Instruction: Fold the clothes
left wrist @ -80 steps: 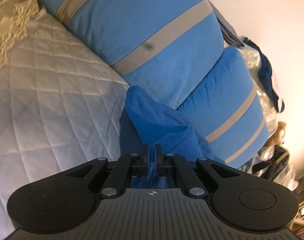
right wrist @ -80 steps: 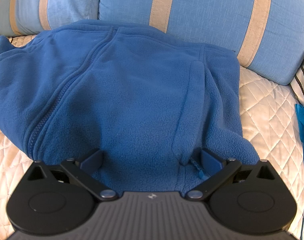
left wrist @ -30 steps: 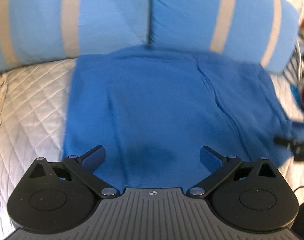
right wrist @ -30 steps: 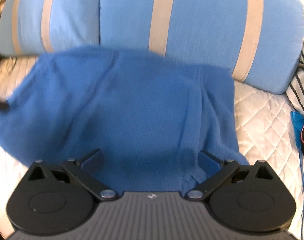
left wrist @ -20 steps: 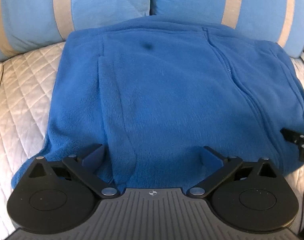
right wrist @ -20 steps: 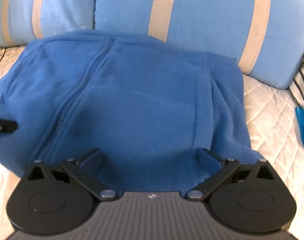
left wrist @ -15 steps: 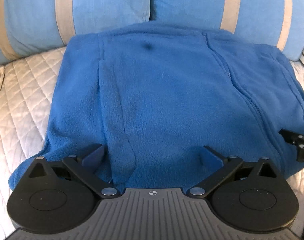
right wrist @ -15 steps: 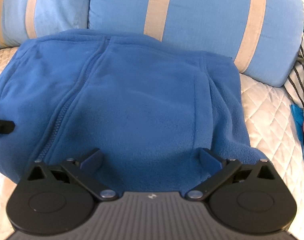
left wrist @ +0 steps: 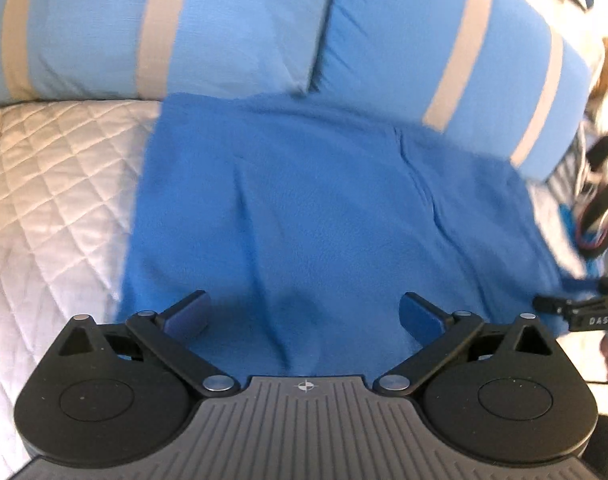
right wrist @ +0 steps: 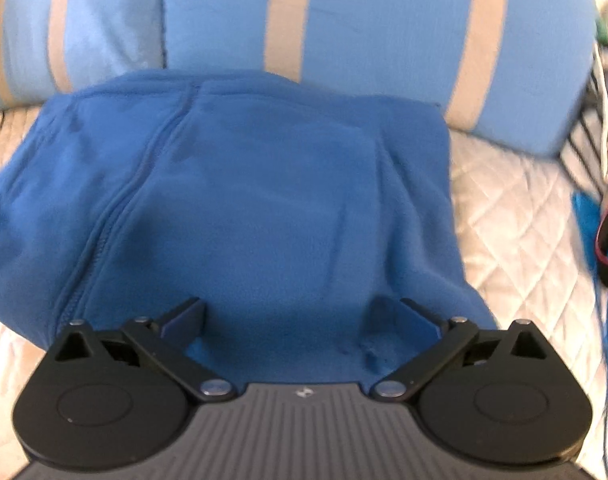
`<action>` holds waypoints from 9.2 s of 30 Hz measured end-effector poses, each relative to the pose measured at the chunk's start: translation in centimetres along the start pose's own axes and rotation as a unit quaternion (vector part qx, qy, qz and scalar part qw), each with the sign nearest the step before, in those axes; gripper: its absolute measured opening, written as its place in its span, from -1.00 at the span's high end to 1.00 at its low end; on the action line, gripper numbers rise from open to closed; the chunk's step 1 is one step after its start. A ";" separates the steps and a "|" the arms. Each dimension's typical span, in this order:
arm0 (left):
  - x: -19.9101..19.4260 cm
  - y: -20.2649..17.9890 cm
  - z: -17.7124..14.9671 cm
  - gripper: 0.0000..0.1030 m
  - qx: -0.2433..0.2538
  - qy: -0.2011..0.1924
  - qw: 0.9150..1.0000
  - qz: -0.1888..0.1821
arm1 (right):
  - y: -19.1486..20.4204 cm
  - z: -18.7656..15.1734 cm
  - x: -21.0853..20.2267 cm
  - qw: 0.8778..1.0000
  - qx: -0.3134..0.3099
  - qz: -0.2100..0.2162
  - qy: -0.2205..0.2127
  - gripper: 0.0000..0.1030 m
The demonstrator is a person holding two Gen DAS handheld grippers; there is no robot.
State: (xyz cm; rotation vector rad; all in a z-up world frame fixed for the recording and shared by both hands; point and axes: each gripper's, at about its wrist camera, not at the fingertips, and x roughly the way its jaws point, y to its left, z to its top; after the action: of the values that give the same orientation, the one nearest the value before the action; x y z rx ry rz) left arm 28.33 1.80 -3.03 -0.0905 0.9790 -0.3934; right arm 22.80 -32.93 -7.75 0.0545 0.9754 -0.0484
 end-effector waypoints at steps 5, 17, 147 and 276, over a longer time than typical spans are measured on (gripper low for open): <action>-2.3 4.3 1.7 -1.00 -0.037 -0.016 0.999 0.002 | -3.5 1.3 -0.5 0.999 0.024 0.027 0.008 -0.99; -2.3 12.4 3.7 -1.00 -0.168 -0.019 0.975 -0.145 | -12.8 4.7 0.7 0.983 0.136 0.121 0.030 -0.99; -15.2 9.3 5.6 0.74 -0.151 -0.151 0.959 -0.185 | -7.3 7.3 -12.6 0.932 0.086 0.316 -0.152 0.54; -44.5 -2.5 -14.3 -1.00 0.008 -0.157 0.988 0.011 | -27.5 -12.3 -51.8 0.970 0.149 -0.016 -0.193 -1.00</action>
State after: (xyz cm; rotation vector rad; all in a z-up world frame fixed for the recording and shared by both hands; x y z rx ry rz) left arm -6.13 17.13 24.77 -0.1236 0.6655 -0.3535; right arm -18.18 -58.69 27.59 0.2964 0.5718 -0.2274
